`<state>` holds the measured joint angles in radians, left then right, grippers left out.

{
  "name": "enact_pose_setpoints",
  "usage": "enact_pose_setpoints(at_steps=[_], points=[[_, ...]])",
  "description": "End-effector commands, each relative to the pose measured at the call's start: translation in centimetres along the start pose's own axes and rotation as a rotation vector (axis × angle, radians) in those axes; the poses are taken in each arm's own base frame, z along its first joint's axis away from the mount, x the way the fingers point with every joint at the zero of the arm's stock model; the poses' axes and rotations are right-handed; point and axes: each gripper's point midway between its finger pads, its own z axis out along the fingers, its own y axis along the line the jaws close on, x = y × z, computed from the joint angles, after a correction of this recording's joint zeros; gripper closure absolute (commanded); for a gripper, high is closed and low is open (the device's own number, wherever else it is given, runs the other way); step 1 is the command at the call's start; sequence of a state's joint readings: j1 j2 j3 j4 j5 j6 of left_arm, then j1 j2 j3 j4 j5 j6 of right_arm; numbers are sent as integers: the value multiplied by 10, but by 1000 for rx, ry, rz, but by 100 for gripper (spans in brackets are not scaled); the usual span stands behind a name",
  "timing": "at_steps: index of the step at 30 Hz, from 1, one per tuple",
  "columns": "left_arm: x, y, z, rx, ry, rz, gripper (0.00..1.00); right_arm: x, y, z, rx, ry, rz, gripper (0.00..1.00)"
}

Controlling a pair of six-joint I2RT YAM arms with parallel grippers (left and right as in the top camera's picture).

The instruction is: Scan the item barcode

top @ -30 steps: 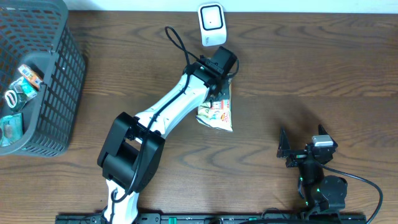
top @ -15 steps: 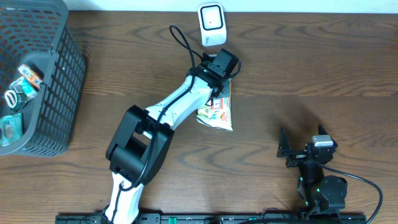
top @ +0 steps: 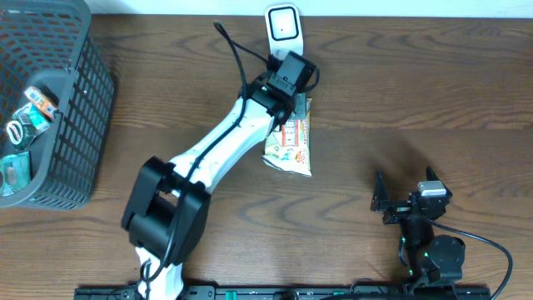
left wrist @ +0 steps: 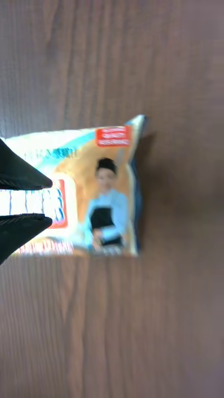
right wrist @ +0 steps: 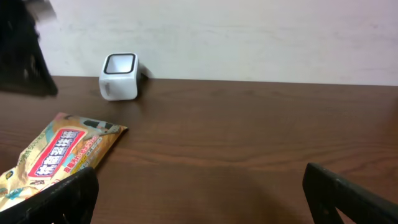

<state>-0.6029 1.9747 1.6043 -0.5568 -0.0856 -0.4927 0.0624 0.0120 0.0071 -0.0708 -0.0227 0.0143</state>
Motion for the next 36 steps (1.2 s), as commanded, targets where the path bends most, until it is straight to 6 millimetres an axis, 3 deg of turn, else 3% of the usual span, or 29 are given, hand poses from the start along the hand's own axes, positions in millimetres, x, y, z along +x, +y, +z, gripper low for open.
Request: enact_pose_setpoints(at_steps=[1, 9, 10, 12, 16, 17, 20, 21, 23, 24, 25, 27, 28, 30, 32, 36], points=[[12, 6, 15, -29, 38, 4, 86, 1, 0, 0, 0, 1, -5, 1], [78, 17, 82, -105, 215, 54, 83, 1, 0, 0, 0, 1, -5, 1], [80, 19, 84, -110, 220, 55, 75, 1, 0, 0, 0, 1, -5, 1], [78, 20, 85, -110, 219, 59, 75, 1, 0, 0, 0, 1, -5, 1], [48, 16, 62, -83, 166, 62, 67, 1, 0, 0, 0, 1, -5, 1], [28, 13, 45, -59, 117, 66, 58, 1, 0, 0, 0, 1, -5, 1], [-15, 11, 2, -10, 3, 52, 53, 1, 0, 0, 0, 1, -5, 1], [-46, 13, -33, 19, -87, 32, 51, 1, 0, 0, 0, 1, -5, 1], [-80, 26, -76, 23, -205, -6, 45, 1, 0, 0, 0, 1, -5, 1], [-109, 45, -118, 11, -325, -20, 43, 1, 0, 0, 0, 1, -5, 1], [-122, 57, -138, -4, -382, -24, 43, 1, 0, 0, 0, 1, -5, 1], [-151, 96, -194, -78, -538, -55, 41, 1, 0, 0, 0, 1, -5, 1], [-167, 133, -230, -159, -638, -102, 40, 1, 0, 0, 0, 1, -5, 1], [-180, 181, -274, -267, -751, -180, 37, 1, 0, 0, 0, 1, -5, 1], [-184, 236, -315, -381, -846, -276, 37, 1, 0, 0, 0, 1, -5, 1], [-168, 341, -363, -602, -902, -424, 37, 1, 0, 0, 0, 1, -5, 1]])
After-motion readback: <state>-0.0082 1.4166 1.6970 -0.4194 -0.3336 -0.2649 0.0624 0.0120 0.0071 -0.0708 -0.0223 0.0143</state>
